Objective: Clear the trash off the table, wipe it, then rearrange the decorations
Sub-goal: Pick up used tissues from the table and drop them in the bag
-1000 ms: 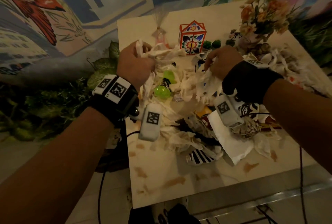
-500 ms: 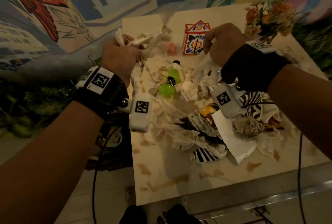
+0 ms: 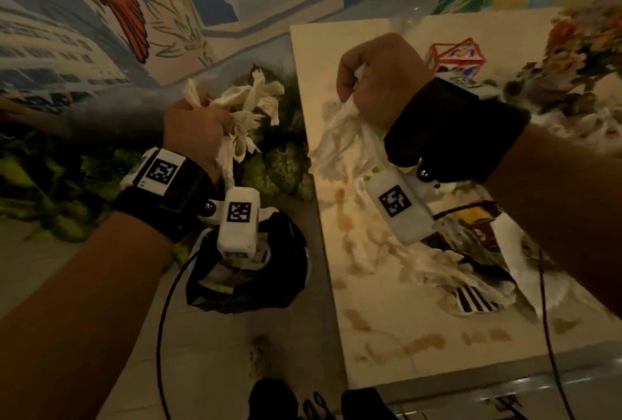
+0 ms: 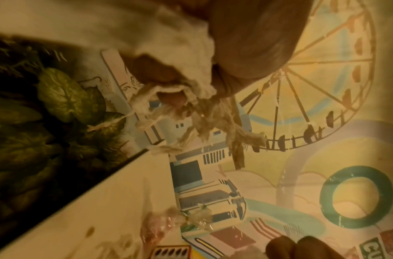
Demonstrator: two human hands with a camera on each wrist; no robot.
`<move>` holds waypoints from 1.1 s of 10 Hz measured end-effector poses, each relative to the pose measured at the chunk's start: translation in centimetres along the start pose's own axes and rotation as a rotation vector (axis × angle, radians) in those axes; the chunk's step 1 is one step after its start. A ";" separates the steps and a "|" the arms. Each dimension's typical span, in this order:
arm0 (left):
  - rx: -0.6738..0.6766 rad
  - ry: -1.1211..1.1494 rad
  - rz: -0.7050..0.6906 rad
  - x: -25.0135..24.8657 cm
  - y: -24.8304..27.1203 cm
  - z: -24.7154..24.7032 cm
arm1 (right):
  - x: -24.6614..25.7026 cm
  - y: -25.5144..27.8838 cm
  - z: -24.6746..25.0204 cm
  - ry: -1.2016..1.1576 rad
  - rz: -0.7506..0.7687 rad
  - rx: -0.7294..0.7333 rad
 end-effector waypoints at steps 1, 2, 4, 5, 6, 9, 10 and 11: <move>-0.087 -0.152 -0.007 2.0 -0.8 3.6 | 2.3 -0.6 -5.5 -0.090 -0.041 0.097; -0.070 -0.191 0.088 6.7 -2.4 6.5 | 3.2 -0.6 -12.3 -0.152 -0.136 0.216; -0.049 -0.362 0.308 19.3 -5.2 10.6 | 0.2 0.2 -26.5 -0.187 -0.389 0.352; 0.024 -0.457 0.422 24.6 -5.7 11.2 | -2.8 1.2 -32.4 -0.192 -0.545 0.407; 0.105 -0.510 0.509 30.6 -6.9 11.6 | -6.0 2.4 -37.9 -0.170 -0.666 0.450; 0.263 -0.679 0.535 42.8 -9.8 9.7 | -12.9 3.3 -46.8 0.002 -0.756 0.484; 0.342 -0.693 0.526 44.3 -9.9 8.6 | -14.8 3.1 -48.6 0.007 -0.720 0.445; 0.340 -0.659 0.573 45.0 -9.5 8.9 | -14.6 4.4 -49.6 -0.152 -0.820 0.528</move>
Point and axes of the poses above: each hand's wrist, its own y-axis away from the middle knuckle, its own z-axis out of the back of the hand, x = y × z, the point moved 7 cm from there along -y, towards the middle knuckle, and after that the axes turned 3 degrees about -x, right-handed, at the moved point
